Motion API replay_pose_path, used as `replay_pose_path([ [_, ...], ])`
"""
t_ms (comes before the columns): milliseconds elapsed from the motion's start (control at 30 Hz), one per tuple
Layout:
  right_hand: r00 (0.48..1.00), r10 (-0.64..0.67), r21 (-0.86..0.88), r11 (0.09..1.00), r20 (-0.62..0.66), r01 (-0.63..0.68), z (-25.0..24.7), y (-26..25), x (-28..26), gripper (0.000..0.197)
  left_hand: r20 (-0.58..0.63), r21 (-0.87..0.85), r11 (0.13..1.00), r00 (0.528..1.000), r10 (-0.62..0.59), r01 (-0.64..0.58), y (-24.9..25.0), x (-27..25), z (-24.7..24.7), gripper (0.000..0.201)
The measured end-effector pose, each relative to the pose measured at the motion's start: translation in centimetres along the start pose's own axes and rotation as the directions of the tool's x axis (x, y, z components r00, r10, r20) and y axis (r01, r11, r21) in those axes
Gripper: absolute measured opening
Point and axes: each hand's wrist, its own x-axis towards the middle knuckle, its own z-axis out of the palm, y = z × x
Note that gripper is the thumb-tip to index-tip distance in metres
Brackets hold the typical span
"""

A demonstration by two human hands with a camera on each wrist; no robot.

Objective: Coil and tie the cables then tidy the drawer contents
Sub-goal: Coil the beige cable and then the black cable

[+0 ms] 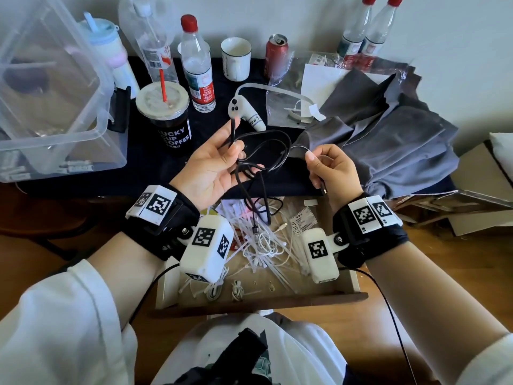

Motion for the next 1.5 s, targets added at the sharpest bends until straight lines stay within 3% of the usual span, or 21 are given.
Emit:
replay_pose_path([
  [100, 1.0, 0.007, -0.02, 1.0, -0.011, -0.007, 0.3, 0.0, -0.3, 0.02, -0.16, -0.064, 0.997, 0.986, -0.045, 0.035, -0.2, 0.2, 1.0, 0.041],
  [267, 0.995, 0.102, -0.064, 0.993, -0.014, -0.103, 0.8, 0.1, -0.1, 0.017, -0.152, -0.149, 0.987, 0.984, -0.089, 0.066, -0.4, -0.2, 2.1, 0.033],
  [333, 0.99, 0.141, -0.076, 0.987, -0.009, -0.141, 0.8, 0.2, -0.1, 0.016, -0.152, -0.186, 0.982, 0.986, -0.075, 0.046, -0.4, -0.2, 2.4, 0.036],
  [500, 0.977, 0.212, -0.079, 0.974, 0.008, -0.211, 1.0, 0.6, -0.4, 0.022, -0.1, -0.169, 0.984, 0.994, 0.041, -0.058, -0.5, -0.1, 2.3, 0.067],
  [633, 0.97, 0.242, -0.005, 0.97, 0.039, -0.242, 1.5, 0.1, -0.7, 0.029, -0.085, -0.031, 0.997, 0.994, 0.072, -0.074, -0.4, 0.1, 2.3, 0.047],
  [767, 0.97, 0.216, 0.045, 0.974, 0.112, -0.222, 2.4, -0.5, -1.0, 0.028, -0.071, 0.108, 0.994, 0.997, 0.014, -0.006, -0.9, -0.1, 2.9, 0.023],
  [867, 0.973, 0.175, -0.056, 0.984, 0.148, -0.169, 2.4, -0.7, -0.9, 0.027, -0.097, 0.198, 0.98, 0.995, 0.015, 0.004, -1.3, -0.2, 3.0, 0.02],
  [967, 0.982, 0.163, -0.078, 0.985, 0.096, -0.155, 2.3, -0.7, -1.1, 0.025, -0.14, 0.26, 0.966, 0.99, 0.019, 0.018, -0.9, -0.2, 2.6, 0.021],
  [1067, 0.971, 0.24, 0.099, 0.966, -0.011, -0.237, 2.5, -1.2, -0.9, 0.028, -0.178, 0.378, 0.923, 0.984, 0.0, 0.068, -0.6, -0.5, 2.4, 0.021],
  [1167, 0.942, 0.337, 0.249, 0.912, -0.005, -0.325, 3.3, -2.2, -0.9, 0.023, -0.193, 0.478, 0.872, 0.981, -0.015, 0.108, -0.6, -0.5, 2.4, 0.02],
  [1367, 0.917, 0.336, -0.136, 0.94, 0.217, -0.312, 3.8, -2.3, -0.8, 0.025, -0.077, 0.721, 0.683, 0.993, -0.092, 0.119, -0.6, -0.3, 2.3, 0.024],
  [1433, 0.923, 0.31, -0.15, 0.948, 0.227, -0.282, 3.6, -2.5, -0.9, 0.024, -0.028, 0.792, 0.604, 0.994, -0.109, 0.088, -0.6, -0.3, 2.3, 0.025],
  [1500, 0.945, 0.253, -0.128, 0.965, 0.208, -0.23, 3.2, -2.6, -0.9, 0.026, -0.027, 0.801, 0.593, 0.994, -0.109, 0.087, -0.6, -0.2, 2.1, 0.026],
])
